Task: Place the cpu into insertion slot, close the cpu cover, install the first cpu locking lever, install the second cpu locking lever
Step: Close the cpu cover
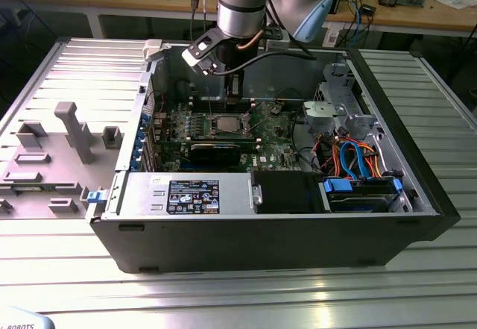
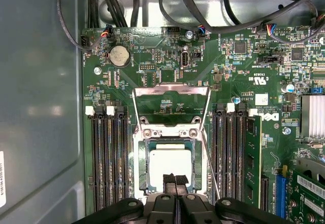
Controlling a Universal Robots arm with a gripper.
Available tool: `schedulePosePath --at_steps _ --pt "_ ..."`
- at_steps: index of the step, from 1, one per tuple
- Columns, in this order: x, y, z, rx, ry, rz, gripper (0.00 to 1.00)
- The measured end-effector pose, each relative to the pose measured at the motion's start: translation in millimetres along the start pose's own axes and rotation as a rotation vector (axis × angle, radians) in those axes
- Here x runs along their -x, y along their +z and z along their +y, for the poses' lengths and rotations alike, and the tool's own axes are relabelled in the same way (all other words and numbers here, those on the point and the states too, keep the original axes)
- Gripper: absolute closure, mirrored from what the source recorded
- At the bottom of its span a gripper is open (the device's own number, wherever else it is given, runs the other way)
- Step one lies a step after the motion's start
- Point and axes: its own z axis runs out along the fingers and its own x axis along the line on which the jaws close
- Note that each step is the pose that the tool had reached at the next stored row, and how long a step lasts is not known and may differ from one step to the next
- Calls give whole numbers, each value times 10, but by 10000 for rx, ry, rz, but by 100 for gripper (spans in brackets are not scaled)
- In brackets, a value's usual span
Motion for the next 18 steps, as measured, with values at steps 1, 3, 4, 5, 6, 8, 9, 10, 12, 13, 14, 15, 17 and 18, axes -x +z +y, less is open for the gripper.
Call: schedulePosePath --at_steps 1,3,4,5,6,8,9,10,12,13,14,15,17,18 --pt "0 -3 0 -1 0 -1 89" --pt "0 -18 -1 -1 1 -2 89" --pt "0 -23 -1 -1 1 -2 89" --pt "0 -29 -1 0 1 -1 89" --pt "-1 -34 -1 1 0 0 89" --pt "0 -42 -1 -1 1 -1 89" --pt "-1 -45 -1 0 0 0 89" --pt "-1 -47 -1 0 1 0 89" --pt "0 -55 -2 0 1 -1 89" --pt "-1 -56 -2 0 0 1 89" --pt "-1 -57 -2 0 0 0 89" --pt "-1 -58 -2 0 1 -1 89" --pt "0 -61 -2 0 1 -1 89" --pt "0 -65 -2 0 0 -1 89"
